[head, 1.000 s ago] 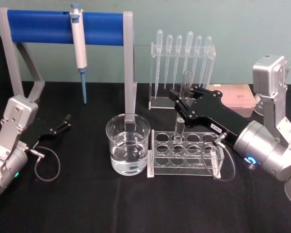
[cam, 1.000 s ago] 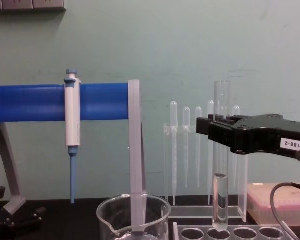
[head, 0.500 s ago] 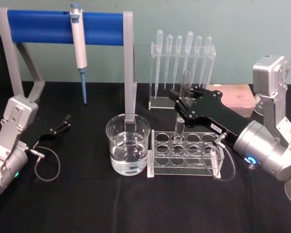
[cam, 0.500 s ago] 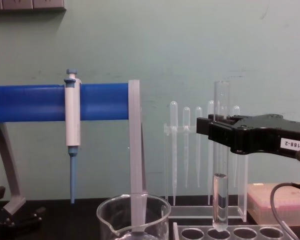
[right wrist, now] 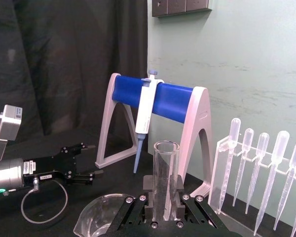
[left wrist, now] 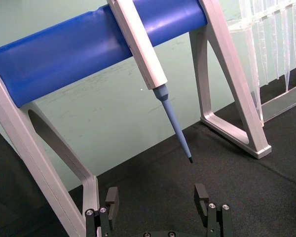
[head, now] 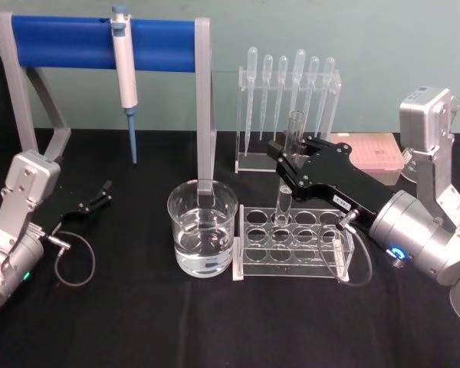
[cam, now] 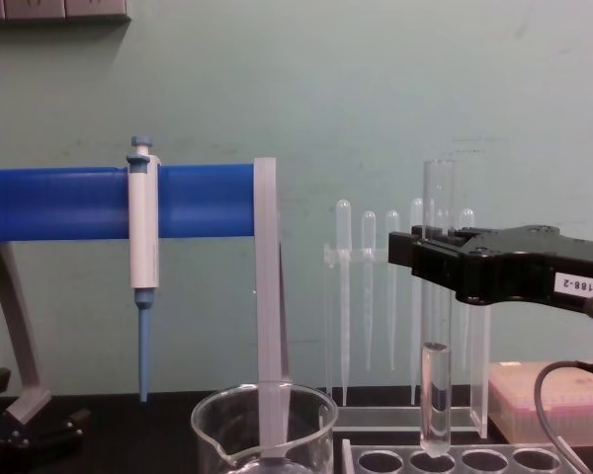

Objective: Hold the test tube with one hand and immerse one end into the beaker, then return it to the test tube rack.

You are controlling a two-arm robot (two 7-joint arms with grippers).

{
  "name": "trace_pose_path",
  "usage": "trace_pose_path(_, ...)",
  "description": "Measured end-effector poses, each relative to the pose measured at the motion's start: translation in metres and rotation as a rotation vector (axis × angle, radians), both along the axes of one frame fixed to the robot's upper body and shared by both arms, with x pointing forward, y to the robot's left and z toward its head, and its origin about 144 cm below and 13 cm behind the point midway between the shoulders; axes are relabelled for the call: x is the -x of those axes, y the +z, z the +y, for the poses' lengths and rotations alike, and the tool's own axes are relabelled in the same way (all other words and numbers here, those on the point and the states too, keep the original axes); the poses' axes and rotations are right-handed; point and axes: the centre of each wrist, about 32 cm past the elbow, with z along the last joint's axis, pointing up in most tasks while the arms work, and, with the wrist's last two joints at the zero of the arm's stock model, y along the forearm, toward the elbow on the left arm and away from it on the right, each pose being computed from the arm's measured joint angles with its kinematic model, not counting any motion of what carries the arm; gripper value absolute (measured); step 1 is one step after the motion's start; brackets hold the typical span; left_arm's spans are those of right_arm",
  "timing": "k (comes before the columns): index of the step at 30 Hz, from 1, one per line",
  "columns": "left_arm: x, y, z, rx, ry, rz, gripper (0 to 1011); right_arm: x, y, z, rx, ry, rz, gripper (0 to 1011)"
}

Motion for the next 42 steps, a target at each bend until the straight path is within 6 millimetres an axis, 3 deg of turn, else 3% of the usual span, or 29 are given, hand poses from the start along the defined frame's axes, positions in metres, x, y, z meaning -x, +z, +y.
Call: trace_pose_path(42, 0.0000, 0.0000, 0.0000, 0.000, 0.000, 0.000, 1000, 0.0000, 0.0000, 0.0000, 0.000, 0.000, 0.000, 227)
